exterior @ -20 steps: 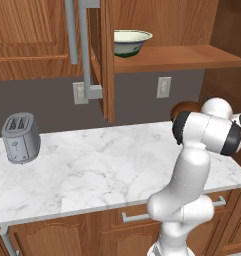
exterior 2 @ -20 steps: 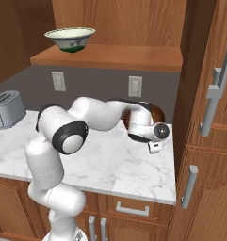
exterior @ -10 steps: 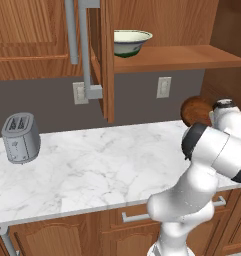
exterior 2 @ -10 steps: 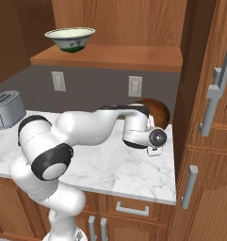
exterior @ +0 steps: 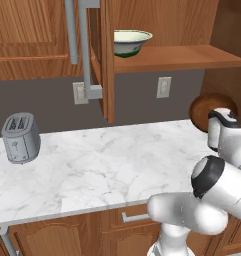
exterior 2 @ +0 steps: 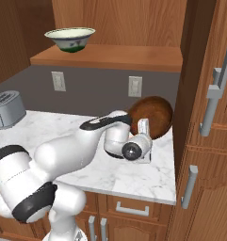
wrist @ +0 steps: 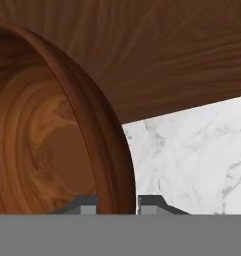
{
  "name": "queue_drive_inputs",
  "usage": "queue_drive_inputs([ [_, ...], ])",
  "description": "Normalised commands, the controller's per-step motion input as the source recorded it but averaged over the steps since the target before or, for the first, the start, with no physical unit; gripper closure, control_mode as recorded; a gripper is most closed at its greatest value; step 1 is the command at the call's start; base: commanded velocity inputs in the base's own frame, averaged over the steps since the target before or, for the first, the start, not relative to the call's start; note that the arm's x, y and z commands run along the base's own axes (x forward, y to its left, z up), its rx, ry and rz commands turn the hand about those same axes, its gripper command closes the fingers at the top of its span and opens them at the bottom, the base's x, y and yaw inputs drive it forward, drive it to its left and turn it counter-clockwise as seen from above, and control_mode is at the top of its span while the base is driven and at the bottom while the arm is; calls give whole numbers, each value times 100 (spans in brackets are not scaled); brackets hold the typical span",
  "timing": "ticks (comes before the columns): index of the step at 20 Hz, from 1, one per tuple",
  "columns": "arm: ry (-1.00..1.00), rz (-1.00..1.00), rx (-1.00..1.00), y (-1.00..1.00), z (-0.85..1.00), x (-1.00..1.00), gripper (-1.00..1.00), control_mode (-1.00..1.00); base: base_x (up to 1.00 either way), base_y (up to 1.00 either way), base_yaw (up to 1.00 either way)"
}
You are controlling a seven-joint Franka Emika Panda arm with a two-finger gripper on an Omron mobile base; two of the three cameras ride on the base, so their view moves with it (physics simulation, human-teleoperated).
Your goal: Open the cabinet. Pick the bowls from the counter and place them in the cabinet. Then close the cabinet.
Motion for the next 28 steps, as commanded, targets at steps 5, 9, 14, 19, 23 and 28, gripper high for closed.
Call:
queue_drive_inputs([
  [5,0,-11,-6,5,45,-77,100,-100,0,0,0],
  [9,0,-2,-2,10,69,-68,100,-100,0,0,0],
  [14,0,0,7,2,84,-57,100,-100,0,0,0],
  [19,3,0,4,-3,71,-54,100,-100,0,0,0],
  [23,16,0,9,0,81,-55,100,-100,0,0,0],
  [28,25,0,14,0,81,-66,100,-100,0,0,0],
])
